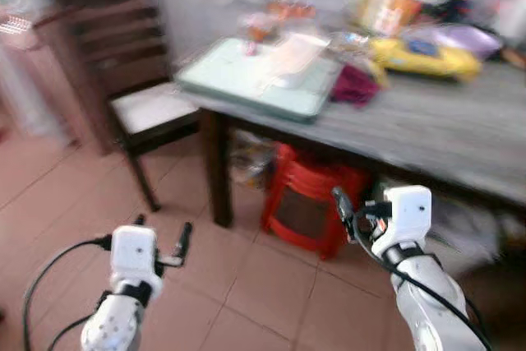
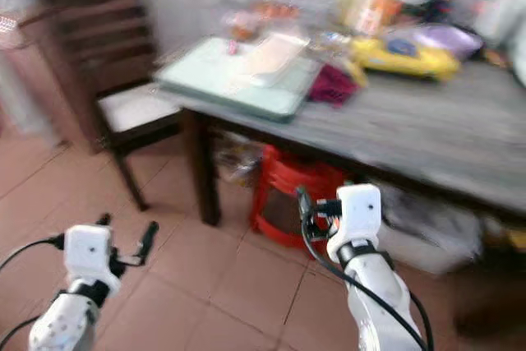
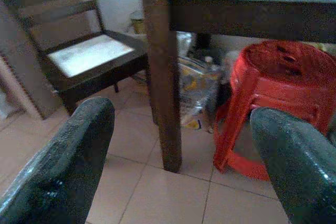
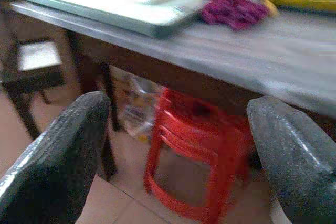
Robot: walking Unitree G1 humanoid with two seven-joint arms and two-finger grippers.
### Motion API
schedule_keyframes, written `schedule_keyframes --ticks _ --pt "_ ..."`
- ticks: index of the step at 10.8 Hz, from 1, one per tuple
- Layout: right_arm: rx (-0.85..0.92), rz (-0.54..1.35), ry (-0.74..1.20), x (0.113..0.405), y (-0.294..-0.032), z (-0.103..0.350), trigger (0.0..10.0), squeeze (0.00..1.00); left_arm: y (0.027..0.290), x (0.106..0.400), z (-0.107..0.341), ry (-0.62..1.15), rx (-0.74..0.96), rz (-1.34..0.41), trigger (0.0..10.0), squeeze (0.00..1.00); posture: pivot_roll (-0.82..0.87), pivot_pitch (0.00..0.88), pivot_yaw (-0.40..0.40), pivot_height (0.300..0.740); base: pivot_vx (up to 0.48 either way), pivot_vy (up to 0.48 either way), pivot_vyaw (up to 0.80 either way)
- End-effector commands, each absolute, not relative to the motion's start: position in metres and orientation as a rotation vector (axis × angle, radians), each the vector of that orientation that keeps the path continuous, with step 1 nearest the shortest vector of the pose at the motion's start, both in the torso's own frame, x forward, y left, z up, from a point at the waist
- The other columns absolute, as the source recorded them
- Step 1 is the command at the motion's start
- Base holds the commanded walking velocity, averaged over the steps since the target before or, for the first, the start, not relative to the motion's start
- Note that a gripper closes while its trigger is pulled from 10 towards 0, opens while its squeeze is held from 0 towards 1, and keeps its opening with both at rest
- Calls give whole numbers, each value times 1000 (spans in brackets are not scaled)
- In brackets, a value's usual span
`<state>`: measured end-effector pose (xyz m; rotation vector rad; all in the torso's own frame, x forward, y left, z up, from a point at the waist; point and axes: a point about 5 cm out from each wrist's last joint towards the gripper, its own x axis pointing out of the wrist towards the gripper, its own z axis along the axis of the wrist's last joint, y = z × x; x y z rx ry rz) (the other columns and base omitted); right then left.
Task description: Setting the table
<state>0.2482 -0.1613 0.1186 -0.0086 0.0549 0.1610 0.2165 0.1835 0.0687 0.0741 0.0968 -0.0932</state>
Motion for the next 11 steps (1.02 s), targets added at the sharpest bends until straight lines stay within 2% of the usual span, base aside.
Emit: schedule_keyframes --ticks 1,9,11 --pt "-13 148 63 247 -164 117 10000 0 177 217 72 93 71 -110 10000 0 15 65 13 740 0 0 -769" --pt "-18 134 52 258 -169 120 10000 0 177 216 77 106 108 -92 10000 0 17 75 16 740 0 0 -773" --pt "-22 136 46 257 -169 120 10000 0 178 216 76 112 117 -88 10000 0 16 77 16 740 0 0 0"
